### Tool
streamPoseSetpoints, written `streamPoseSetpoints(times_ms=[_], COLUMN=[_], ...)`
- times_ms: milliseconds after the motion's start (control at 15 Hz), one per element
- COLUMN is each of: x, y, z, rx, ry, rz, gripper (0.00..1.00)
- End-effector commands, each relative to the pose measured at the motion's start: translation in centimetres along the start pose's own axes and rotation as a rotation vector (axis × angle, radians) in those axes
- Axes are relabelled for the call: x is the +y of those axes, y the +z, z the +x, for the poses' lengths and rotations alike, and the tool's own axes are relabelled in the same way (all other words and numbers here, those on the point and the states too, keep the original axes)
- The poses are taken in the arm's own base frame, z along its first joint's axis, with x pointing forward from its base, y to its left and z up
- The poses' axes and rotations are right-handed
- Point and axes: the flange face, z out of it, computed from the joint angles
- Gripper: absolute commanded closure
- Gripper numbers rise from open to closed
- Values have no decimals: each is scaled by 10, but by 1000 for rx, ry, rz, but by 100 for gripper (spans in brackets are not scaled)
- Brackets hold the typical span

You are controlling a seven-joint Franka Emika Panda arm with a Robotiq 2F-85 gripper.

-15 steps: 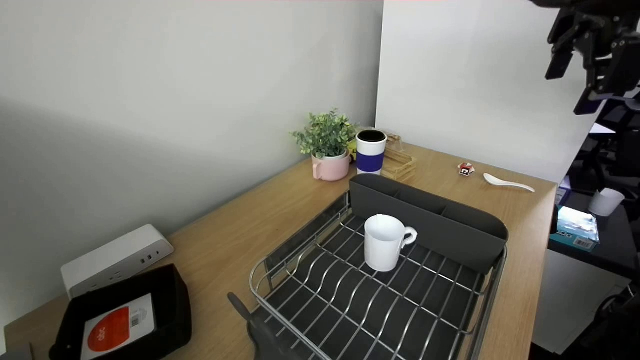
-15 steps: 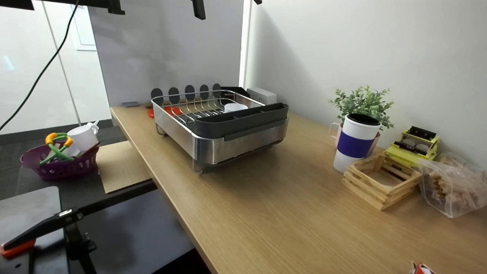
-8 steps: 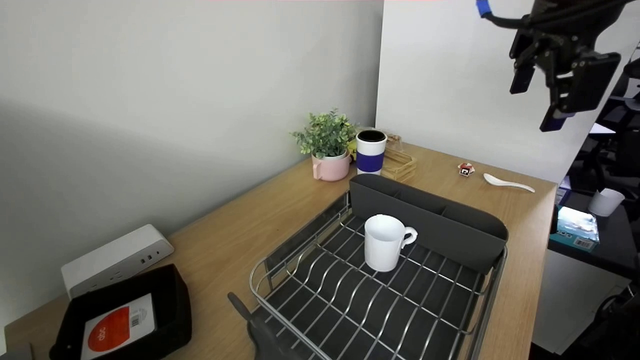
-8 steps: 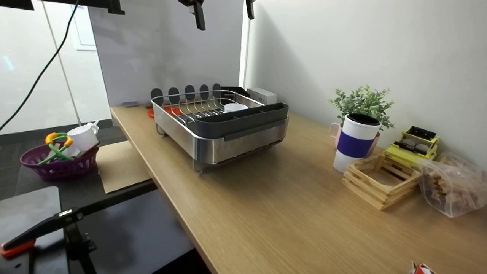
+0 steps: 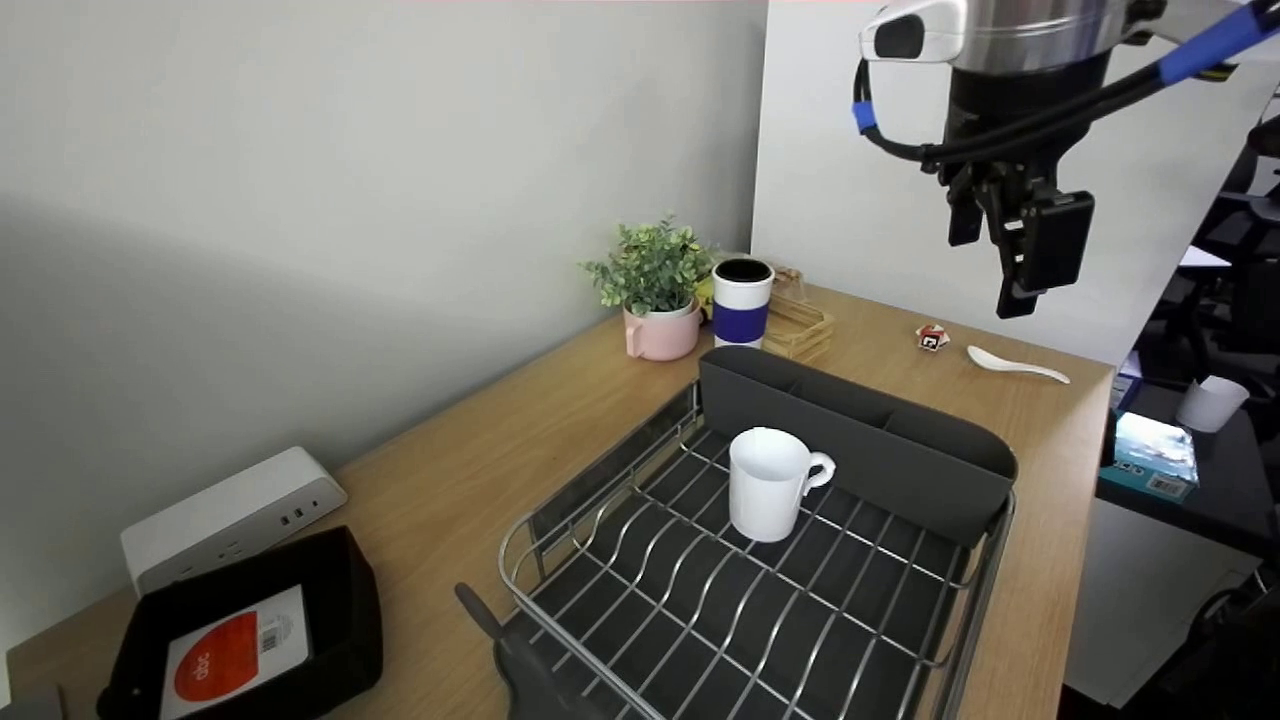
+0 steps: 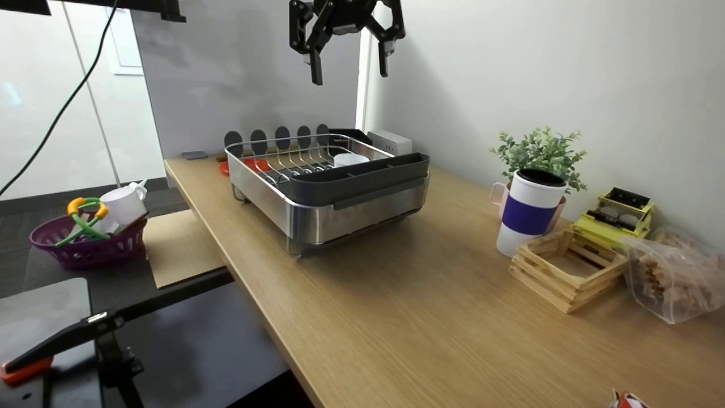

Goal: Take the cup out of the dish rack and put it on the table

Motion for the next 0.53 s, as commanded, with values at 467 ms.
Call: streamPoseSetpoints(times_ms=[467], x=[3], y=[-1], z=[15], rx=[74], ry=[-174], rz=[82], gripper=[0])
